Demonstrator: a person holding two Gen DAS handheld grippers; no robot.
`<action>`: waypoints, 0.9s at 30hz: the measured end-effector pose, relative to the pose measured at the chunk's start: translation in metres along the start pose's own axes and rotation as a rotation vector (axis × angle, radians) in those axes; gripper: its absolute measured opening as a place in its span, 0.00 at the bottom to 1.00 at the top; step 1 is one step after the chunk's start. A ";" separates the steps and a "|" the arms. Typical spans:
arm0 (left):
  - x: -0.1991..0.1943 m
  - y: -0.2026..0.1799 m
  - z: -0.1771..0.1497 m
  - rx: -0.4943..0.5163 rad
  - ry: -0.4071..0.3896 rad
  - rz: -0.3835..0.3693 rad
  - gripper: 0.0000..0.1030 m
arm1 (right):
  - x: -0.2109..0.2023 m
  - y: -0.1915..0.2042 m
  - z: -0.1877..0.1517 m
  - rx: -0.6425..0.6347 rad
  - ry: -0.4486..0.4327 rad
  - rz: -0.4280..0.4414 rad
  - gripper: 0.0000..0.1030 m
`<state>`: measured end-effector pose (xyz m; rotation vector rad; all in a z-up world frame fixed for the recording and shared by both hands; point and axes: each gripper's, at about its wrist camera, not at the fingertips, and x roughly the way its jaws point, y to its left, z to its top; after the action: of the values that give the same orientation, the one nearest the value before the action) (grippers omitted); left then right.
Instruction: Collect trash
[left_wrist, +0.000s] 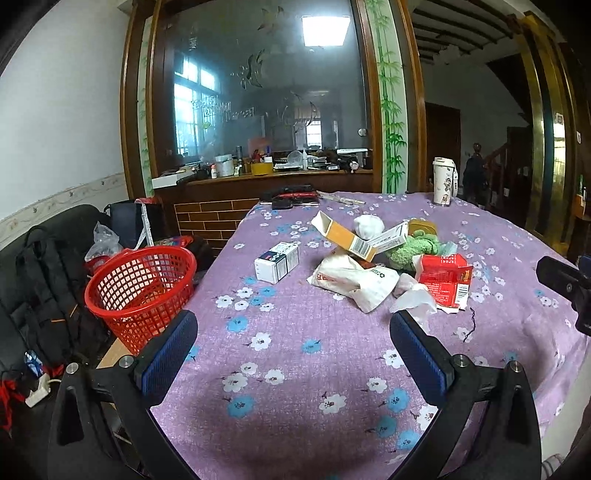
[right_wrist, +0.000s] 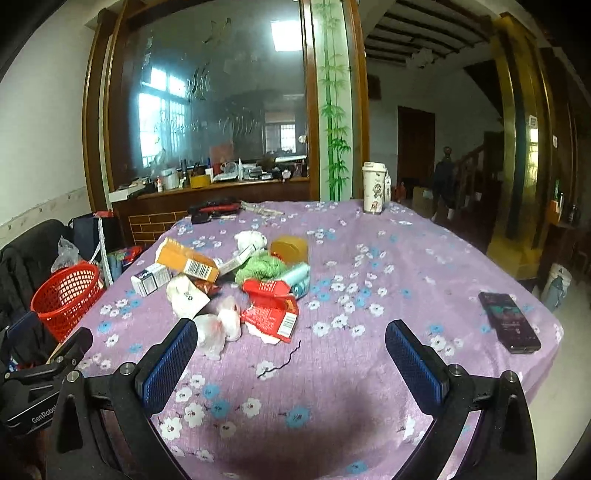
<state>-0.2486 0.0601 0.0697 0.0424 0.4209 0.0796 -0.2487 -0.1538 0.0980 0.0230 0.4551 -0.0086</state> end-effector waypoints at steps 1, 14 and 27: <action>-0.001 0.001 0.001 -0.002 -0.003 0.000 1.00 | -0.001 0.000 0.000 -0.003 -0.003 -0.004 1.00; 0.001 -0.002 0.000 0.002 0.008 0.004 1.00 | 0.009 0.000 -0.001 0.011 0.043 -0.001 1.00; 0.003 -0.001 0.000 0.003 0.018 0.006 1.00 | 0.013 0.001 -0.003 0.013 0.068 0.007 1.00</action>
<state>-0.2459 0.0594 0.0680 0.0462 0.4387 0.0850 -0.2388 -0.1526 0.0894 0.0382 0.5230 -0.0035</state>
